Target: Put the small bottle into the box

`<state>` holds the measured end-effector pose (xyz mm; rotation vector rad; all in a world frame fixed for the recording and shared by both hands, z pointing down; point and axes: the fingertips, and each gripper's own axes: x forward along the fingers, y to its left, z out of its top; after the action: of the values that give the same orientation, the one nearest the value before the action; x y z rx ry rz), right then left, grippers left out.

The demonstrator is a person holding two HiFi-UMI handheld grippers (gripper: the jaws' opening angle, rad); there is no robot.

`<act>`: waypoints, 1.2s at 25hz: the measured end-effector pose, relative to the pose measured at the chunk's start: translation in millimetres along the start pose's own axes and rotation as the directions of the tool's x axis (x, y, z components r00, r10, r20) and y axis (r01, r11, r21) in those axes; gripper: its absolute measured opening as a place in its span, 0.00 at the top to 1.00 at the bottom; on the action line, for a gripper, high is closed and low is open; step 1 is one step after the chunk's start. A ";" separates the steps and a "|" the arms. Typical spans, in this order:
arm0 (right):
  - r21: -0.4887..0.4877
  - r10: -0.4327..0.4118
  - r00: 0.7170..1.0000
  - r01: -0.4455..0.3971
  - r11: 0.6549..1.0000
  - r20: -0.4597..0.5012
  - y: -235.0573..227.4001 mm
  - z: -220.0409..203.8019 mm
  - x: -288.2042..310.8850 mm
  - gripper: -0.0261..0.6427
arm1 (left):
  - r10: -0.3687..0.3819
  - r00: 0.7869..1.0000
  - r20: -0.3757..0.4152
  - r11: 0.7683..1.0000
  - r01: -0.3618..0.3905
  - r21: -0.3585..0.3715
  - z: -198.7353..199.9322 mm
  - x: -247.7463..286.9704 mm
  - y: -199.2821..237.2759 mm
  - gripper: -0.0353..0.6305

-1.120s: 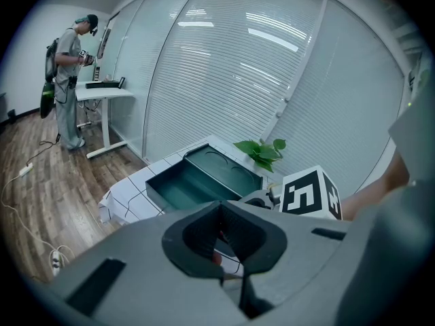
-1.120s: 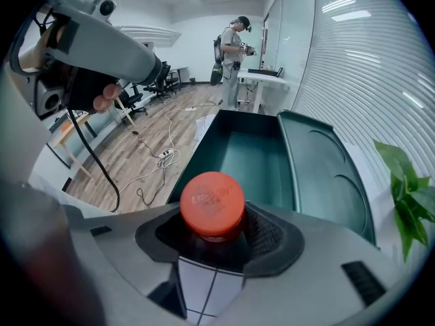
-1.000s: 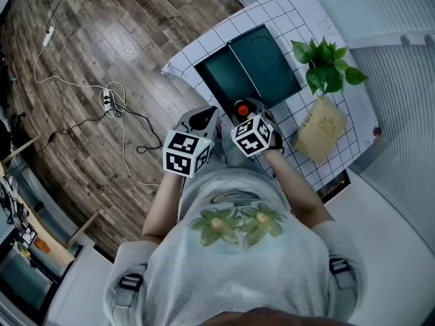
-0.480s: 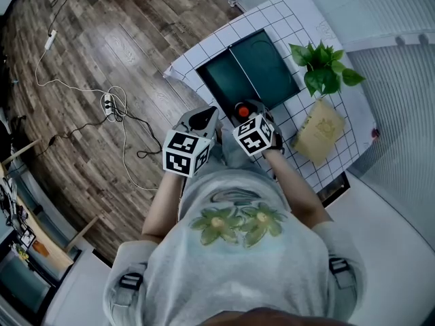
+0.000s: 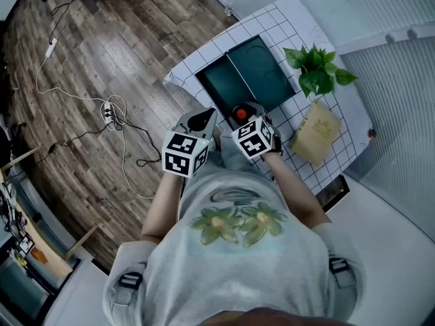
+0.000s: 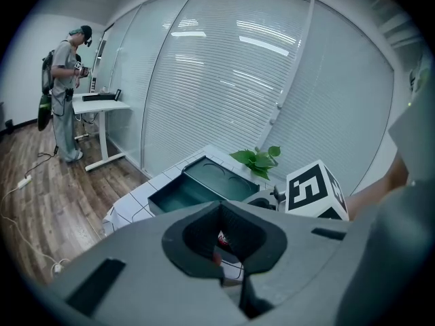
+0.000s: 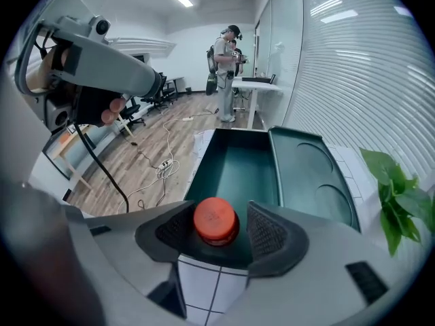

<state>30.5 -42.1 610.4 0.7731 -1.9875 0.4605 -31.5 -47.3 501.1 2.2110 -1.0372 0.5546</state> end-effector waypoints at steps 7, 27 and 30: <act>0.046 -0.036 0.997 0.034 0.998 0.063 -1.1 9.7 -19.7 0.64 | -0.005 1.000 0.018 1.000 0.004 0.024 2.8 -8.9 -6.7 0.94; 0.209 -0.188 0.930 0.126 0.970 0.314 -5.9 30.2 -89.9 0.94 | -0.031 0.999 0.042 0.995 0.028 0.091 2.0 -29.0 -30.2 0.94; 0.241 -0.175 0.919 0.091 0.966 0.354 -2.9 31.0 -99.0 0.95 | -0.036 0.999 0.040 0.995 0.032 0.098 -0.7 -31.1 -33.1 0.94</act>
<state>50.2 -29.4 509.2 1.2042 -2.2363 0.4851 -24.2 -14.1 471.0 2.3299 -1.0113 0.5571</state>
